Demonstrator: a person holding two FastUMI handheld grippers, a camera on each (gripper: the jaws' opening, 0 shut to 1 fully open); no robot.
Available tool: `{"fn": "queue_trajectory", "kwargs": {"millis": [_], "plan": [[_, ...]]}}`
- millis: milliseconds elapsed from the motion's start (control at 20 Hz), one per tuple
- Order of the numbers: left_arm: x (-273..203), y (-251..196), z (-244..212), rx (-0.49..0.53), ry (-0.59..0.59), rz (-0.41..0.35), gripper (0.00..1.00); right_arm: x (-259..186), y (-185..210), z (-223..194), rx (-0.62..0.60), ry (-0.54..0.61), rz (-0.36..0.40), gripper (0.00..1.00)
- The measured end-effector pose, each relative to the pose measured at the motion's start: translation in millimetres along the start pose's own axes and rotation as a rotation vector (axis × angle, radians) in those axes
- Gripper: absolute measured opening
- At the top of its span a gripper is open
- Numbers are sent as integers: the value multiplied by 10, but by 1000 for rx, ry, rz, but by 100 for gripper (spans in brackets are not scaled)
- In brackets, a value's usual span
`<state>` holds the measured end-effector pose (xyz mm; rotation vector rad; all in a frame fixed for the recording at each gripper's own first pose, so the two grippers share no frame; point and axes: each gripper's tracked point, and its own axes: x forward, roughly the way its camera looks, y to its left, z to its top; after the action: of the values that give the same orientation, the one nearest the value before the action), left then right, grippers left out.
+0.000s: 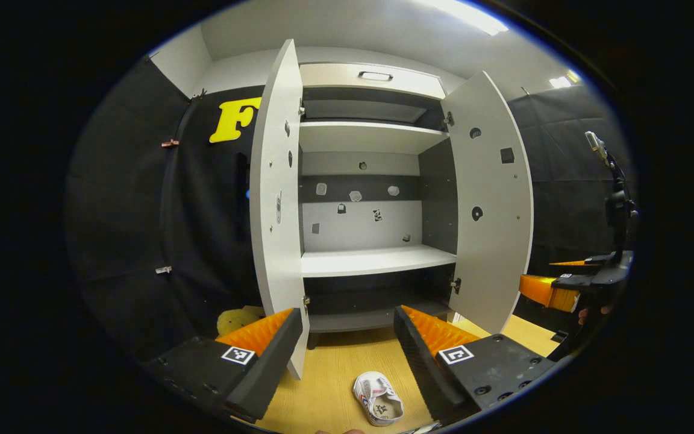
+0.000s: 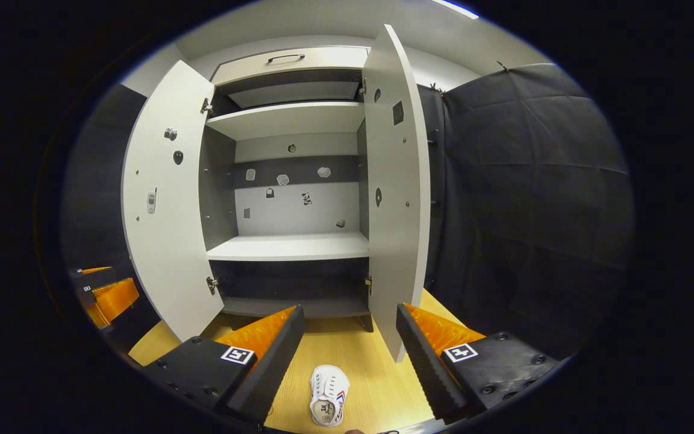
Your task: Grab one shoe with the right hand and put it into the shoe cabinet, grab the other shoe with the left hand and put it into the shoe cabinet; then close the right door with the right hand and the left door with the left hand.
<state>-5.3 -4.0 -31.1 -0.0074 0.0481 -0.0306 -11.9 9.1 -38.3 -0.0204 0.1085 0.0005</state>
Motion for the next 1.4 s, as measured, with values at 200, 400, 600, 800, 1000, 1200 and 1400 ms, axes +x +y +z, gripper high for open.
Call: {"fn": "queue_trajectory", "kwargs": {"millis": [200, 400, 600, 800, 1000, 1200, 1400], "plan": [[-43, 76, -89, -4, 11, 5, 95, 25, 119, -202, -12, 65, 20, 98], [-72, 116, -180, -13, 32, 6, 95, 109, 273, -546, -25, 184, 62, 98], [-118, 152, -262, -39, 47, 18, 95, 232, 499, -993, -5, 338, 133, 98], [-162, 202, -412, -34, 84, 41, 95, 254, 668, -1600, -34, 479, 190, 99], [-224, 250, -653, -29, 147, 58, 95, 176, 762, -2271, -13, 626, 224, 99], [-247, 251, -948, -78, 224, 54, 95, 130, 852, -2759, 18, 723, 261, 99], [-237, 280, -1225, -171, 305, 69, 95, 121, 923, -3150, 41, 798, 270, 99]]}}
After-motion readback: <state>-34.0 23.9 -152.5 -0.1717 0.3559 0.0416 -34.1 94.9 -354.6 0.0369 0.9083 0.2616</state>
